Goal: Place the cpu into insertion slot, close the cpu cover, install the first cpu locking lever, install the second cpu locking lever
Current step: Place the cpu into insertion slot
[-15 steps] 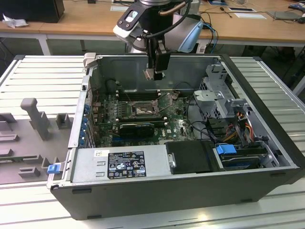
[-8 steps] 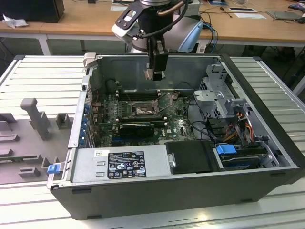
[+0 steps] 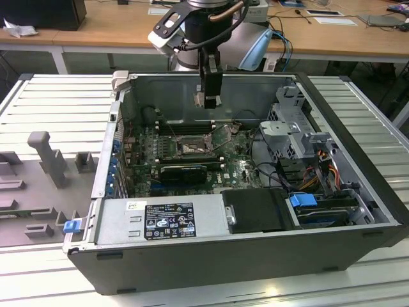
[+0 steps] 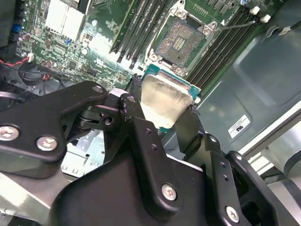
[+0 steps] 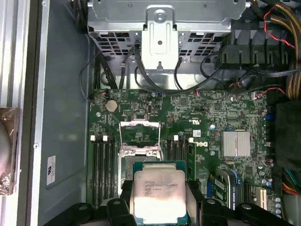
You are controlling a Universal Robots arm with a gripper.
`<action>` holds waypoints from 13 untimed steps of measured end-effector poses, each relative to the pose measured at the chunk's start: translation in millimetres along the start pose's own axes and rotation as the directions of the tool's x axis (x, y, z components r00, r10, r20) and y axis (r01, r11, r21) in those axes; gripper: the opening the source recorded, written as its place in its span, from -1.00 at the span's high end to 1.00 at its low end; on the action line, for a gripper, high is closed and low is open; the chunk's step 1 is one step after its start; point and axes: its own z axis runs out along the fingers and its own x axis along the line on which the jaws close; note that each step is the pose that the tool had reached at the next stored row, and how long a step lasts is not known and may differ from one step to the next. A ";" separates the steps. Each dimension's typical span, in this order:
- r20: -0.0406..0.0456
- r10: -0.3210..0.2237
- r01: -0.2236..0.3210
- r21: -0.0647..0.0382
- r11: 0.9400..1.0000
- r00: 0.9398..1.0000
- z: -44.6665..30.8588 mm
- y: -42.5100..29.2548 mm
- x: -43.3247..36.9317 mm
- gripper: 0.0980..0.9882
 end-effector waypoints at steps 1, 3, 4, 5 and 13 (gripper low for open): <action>0.001 0.009 -0.009 0.000 1.000 1.000 0.0 0.0 0.0 0.03; 0.003 0.030 -0.030 -0.001 1.000 1.000 0.1 0.0 0.0 0.03; 0.004 0.041 -0.041 -0.001 0.999 0.999 0.1 0.0 0.0 0.03; 0.004 0.046 -0.046 -0.001 0.999 0.999 0.1 0.0 0.0 0.03; 0.010 0.117 -0.117 -0.003 0.993 0.993 0.2 0.0 0.0 0.03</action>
